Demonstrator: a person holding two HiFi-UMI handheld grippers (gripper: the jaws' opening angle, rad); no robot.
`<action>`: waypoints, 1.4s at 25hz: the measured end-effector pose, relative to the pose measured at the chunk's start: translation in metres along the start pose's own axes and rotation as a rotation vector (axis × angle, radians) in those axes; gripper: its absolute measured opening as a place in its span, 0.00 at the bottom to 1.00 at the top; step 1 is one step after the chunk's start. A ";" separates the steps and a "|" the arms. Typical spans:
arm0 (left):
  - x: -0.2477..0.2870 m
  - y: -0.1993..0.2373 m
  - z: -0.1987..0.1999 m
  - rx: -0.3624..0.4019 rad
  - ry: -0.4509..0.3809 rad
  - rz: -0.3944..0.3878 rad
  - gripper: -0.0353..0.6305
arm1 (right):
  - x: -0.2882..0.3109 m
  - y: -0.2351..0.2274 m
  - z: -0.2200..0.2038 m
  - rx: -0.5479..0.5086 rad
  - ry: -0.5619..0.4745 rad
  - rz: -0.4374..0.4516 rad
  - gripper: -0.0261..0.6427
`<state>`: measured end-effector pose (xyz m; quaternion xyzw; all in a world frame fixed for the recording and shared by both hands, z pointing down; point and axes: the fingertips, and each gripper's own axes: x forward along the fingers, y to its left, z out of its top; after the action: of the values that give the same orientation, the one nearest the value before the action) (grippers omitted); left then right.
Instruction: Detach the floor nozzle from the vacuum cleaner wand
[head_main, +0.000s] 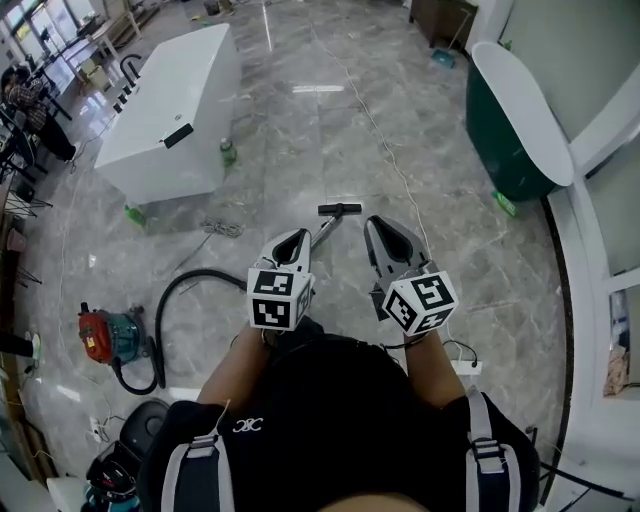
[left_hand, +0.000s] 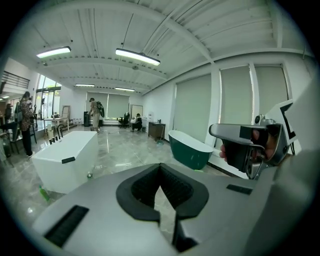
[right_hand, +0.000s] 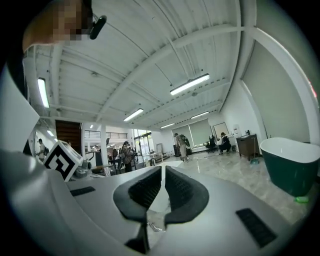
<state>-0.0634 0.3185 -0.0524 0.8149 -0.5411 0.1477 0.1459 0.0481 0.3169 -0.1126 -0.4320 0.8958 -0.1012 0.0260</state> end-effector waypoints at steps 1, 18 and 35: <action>0.006 0.003 0.000 0.004 0.006 0.002 0.06 | 0.006 -0.003 -0.005 -0.015 0.010 -0.006 0.06; 0.190 0.094 0.080 0.054 0.028 -0.059 0.06 | 0.177 -0.119 0.032 -0.002 -0.002 -0.036 0.06; 0.312 0.195 0.092 -0.015 0.153 -0.113 0.06 | 0.313 -0.180 0.002 0.078 0.102 -0.124 0.06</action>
<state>-0.1202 -0.0517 0.0031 0.8294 -0.4825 0.1972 0.2010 -0.0084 -0.0366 -0.0654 -0.4796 0.8629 -0.1593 -0.0092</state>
